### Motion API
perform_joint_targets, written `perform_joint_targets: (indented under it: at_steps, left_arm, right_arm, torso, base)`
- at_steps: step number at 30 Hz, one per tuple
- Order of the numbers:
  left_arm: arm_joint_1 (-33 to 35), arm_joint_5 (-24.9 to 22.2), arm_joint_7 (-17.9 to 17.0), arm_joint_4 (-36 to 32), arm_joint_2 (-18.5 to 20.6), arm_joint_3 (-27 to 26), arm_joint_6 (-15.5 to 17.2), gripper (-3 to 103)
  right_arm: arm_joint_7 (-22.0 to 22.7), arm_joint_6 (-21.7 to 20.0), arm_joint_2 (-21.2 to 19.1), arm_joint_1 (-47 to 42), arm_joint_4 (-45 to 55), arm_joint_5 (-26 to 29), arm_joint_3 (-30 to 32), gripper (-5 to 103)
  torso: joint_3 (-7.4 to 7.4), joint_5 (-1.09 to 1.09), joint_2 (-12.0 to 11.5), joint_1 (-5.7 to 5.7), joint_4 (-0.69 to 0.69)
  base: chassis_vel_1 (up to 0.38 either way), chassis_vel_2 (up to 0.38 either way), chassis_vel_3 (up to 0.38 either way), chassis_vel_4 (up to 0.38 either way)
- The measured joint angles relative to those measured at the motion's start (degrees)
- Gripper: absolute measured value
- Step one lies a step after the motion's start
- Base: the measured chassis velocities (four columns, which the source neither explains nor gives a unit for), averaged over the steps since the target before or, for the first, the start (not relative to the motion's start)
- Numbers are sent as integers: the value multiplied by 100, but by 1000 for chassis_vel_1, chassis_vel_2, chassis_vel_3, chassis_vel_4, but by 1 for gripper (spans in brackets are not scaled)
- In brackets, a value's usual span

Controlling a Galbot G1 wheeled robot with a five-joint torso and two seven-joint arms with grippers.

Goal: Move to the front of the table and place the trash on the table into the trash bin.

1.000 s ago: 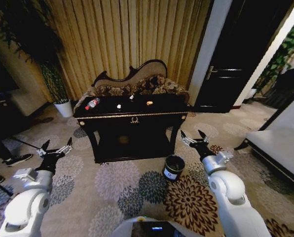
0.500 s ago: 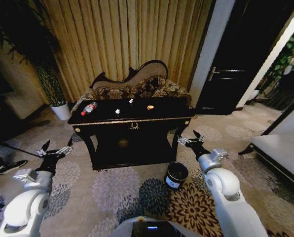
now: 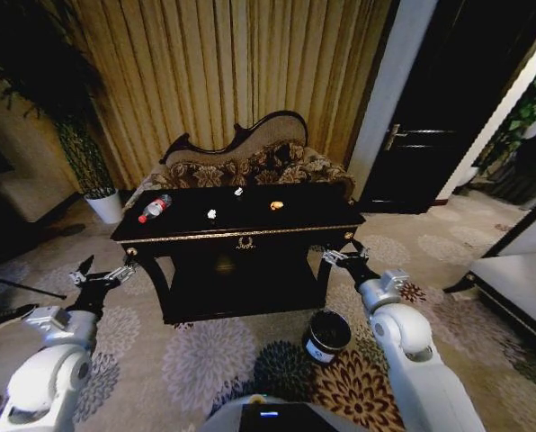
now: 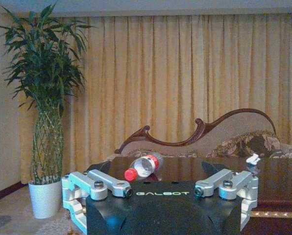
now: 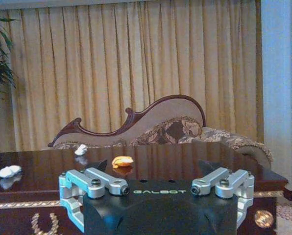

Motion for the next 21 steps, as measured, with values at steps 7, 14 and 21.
perform_joint_targets:
  at_steps: [7,14,21]
  left_arm:
    - [10,-103,-51,-150,48,-41,172,100]
    - [40,-104,-59,-208,77,-91,240,100]
    - [62,-107,-64,-249,88,-123,258,100]
  right_arm:
    - [0,15,8,-6,18,1,24,100]
    - [0,16,-21,-4,63,33,83,100]
    - [0,18,-4,-9,64,42,85,100]
  torso:
    - [0,0,0,0,-1]
    - [0,0,0,0,0]
    - [0,0,0,0,-1]
  base:
    - [-150,143,149,-151]
    - [-153,149,148,-147]
    - [-148,158,147,-156]
